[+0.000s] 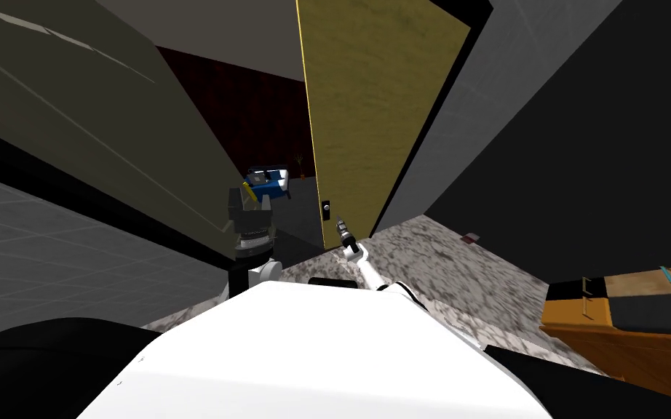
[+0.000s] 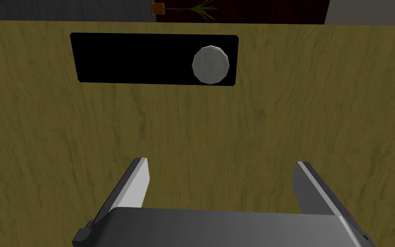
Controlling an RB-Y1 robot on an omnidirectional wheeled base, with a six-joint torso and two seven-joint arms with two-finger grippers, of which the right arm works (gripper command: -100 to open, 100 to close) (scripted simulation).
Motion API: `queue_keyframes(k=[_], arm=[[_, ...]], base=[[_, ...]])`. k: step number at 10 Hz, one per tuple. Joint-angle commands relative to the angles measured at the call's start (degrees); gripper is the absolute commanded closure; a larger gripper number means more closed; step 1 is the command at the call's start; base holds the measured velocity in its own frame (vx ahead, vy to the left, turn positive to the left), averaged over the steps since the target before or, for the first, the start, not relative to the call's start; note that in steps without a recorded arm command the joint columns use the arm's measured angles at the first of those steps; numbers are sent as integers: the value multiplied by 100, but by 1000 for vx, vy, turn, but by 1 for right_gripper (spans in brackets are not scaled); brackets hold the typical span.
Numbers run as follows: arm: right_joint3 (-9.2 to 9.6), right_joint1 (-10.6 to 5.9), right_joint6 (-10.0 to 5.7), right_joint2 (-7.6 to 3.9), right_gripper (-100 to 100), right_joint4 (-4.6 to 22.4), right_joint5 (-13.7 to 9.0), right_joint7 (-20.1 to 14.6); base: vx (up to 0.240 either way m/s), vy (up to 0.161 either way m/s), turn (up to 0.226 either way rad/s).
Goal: Push the door open
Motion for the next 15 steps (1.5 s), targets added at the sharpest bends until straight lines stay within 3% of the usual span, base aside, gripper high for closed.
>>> queue_keyframes(k=[1, 5, 8, 10, 11, 12, 15], arm=[[3, 41, -16, -138, -100, -32, -6, -14], [-54, 20, -36, -214, -100, 12, -27, -3], [-95, 5, -51, -95, -100, 44, -42, 4], [-118, -3, -59, 52, -100, 62, -51, 8], [-104, 16, -49, -6, -100, 33, -47, 3], [-104, 16, -49, -6, 100, 33, -47, 3], [-104, 16, -49, -6, 100, 33, -47, 3]], base=[[173, 89, 20], [196, 103, 26], [180, 81, 23], [149, 87, 22], [61, 41, 1], [-7, -5, -3], [-18, -12, 4]])
